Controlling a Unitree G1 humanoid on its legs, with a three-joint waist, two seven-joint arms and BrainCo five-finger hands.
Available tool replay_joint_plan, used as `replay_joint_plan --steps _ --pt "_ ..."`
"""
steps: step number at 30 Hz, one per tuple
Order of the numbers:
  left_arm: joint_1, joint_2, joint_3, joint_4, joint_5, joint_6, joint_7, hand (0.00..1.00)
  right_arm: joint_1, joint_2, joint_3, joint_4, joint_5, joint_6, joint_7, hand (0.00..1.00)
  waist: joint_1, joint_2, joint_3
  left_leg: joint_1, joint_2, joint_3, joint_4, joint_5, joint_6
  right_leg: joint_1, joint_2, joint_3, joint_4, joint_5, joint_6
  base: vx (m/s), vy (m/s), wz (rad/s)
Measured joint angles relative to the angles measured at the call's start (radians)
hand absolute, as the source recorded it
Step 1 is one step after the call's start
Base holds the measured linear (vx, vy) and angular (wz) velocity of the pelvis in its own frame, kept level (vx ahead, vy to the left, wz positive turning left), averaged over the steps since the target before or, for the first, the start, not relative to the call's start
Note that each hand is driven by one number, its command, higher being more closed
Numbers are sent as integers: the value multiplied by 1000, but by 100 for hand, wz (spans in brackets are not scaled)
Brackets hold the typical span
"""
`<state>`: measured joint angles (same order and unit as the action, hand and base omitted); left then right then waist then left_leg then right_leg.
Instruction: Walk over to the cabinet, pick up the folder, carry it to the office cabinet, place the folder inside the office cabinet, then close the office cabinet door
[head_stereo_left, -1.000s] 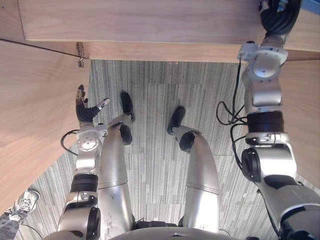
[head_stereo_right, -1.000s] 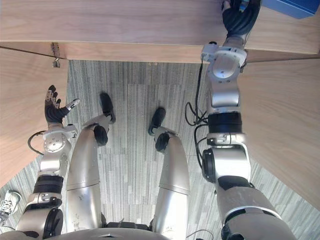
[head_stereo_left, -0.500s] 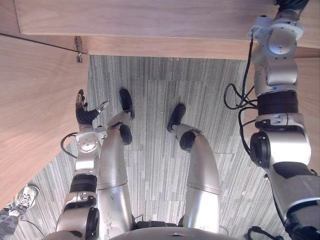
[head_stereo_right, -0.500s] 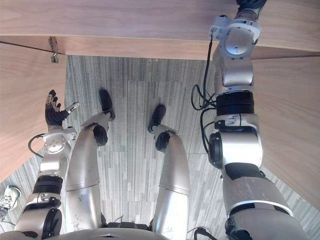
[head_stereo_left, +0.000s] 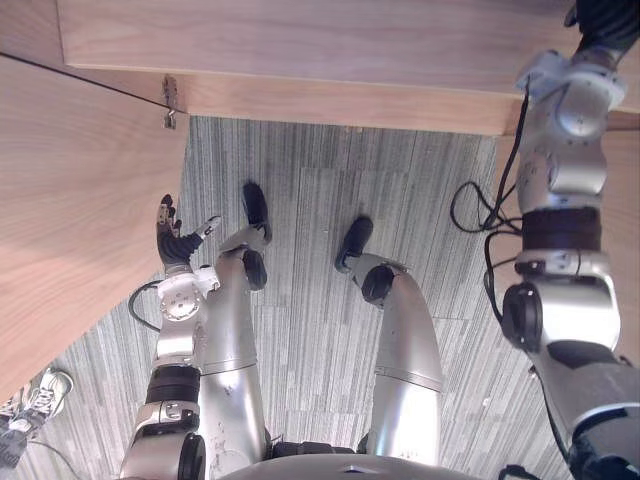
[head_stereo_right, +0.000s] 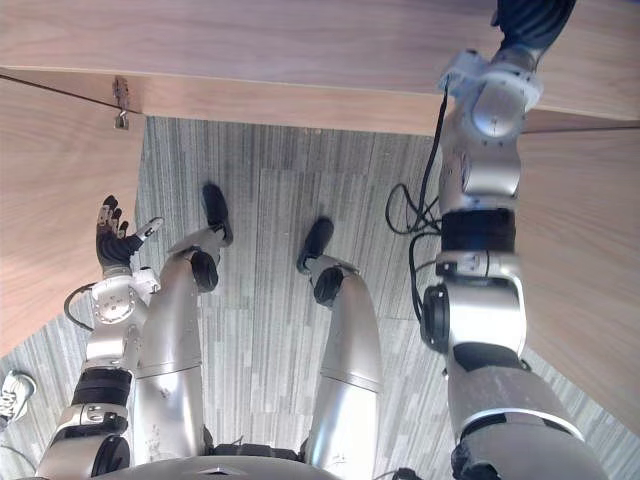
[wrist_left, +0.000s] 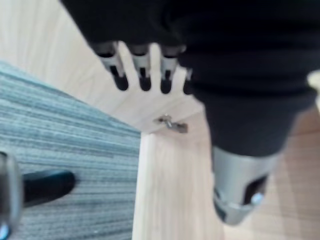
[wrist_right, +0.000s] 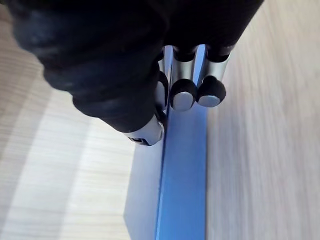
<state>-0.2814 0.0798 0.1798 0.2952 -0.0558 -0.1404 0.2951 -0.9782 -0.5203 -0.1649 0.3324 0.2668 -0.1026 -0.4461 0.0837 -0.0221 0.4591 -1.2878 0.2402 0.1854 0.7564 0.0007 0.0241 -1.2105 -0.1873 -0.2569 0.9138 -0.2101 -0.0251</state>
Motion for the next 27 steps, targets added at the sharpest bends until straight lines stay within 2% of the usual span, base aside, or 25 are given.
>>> replay_joint_plan --steps 3,8,13,17,21,24,25,27 --pt "-1 0 -7 -10 1 1 -2 0 97 12 -5 -97 -40 -8 1 100 -4 0 -1 18 12 1 27 -24 4 23 4 1 9 -10 7 -54 -10 -10" --pt "-1 3 -10 -10 35 13 -20 0 336 121 -4 -284 -121 -27 27 100 -22 -1 -5 95 23 9 42 -46 -1 93 21 21 4 -18 0 -68 -12 -9" --pt "28 -3 -30 -7 53 27 -41 0 568 235 37 -387 -206 -28 72 100 -33 -2 -28 192 37 13 50 -77 -9 200 37 23 -26 -23 6 -47 -12 -9" --pt "105 -6 -68 15 87 39 -61 0 752 312 103 -405 -277 -30 131 100 -48 -3 -92 312 37 25 27 -107 -11 332 45 21 -88 -29 20 14 6 -3" --pt "219 -20 -121 37 116 42 -83 0 958 399 174 -395 -315 -32 196 100 -54 -11 -172 516 20 58 -65 -127 -17 545 51 22 -227 -13 48 149 38 1" --pt "258 -22 -144 59 134 42 -91 0 1024 434 193 -348 -353 -32 226 100 -57 -14 -201 616 9 76 -113 -134 -18 648 53 22 -297 -2 57 134 48 0" --pt "268 -21 -162 76 139 43 -92 0 1047 449 199 -307 -378 -30 227 0 -56 -20 -206 671 3 90 -138 -133 -24 698 53 29 -328 12 59 133 50 -5" --pt "291 -19 -185 97 144 43 -102 0 1071 471 198 -235 -419 -25 230 0 -59 -20 -237 727 -8 101 -178 -133 -29 753 53 33 -376 24 65 127 42 -8"
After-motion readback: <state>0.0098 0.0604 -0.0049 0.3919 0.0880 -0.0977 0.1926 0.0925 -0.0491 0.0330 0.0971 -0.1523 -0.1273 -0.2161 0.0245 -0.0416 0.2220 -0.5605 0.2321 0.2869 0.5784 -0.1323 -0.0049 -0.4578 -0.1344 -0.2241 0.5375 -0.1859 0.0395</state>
